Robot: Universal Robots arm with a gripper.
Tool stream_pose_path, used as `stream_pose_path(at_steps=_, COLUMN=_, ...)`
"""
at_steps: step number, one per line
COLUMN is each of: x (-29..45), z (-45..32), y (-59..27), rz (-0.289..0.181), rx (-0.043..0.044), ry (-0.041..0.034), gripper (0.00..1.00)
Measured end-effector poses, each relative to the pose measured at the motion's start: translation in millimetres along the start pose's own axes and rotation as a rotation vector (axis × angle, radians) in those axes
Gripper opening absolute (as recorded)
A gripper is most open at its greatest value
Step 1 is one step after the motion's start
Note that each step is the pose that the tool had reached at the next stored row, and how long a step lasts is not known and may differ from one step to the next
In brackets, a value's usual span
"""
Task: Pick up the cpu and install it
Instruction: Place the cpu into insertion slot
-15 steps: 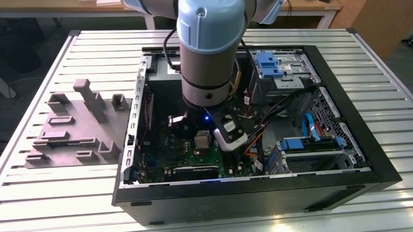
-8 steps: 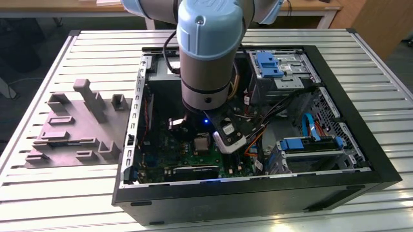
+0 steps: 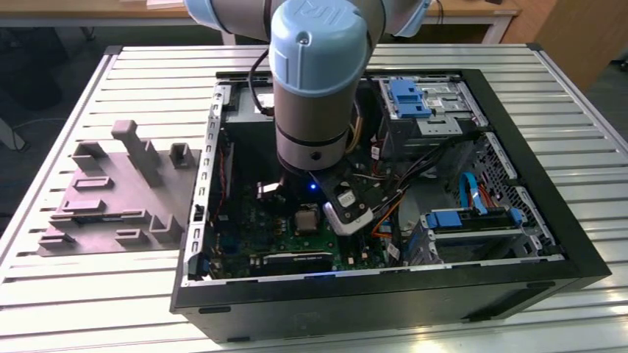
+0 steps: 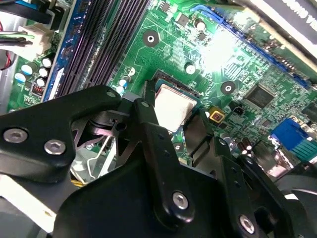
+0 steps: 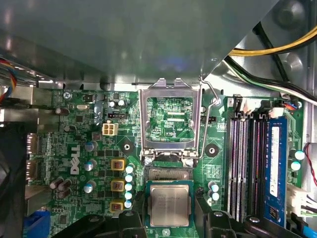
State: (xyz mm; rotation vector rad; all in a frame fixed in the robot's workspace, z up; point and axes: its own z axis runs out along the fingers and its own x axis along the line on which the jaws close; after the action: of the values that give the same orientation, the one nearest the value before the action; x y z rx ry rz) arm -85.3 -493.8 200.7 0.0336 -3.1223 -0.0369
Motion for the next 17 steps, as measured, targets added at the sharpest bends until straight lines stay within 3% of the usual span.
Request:
stream_pose_path(at_steps=5, x=1.8, z=6.3, y=0.7, rz=-0.002, rx=0.0, ry=0.0, gripper=0.47)
stream_pose_path(at_steps=17, x=1.2, z=10.8, y=1.8, rz=-0.002, rx=0.0001, ry=0.0001, gripper=0.47)
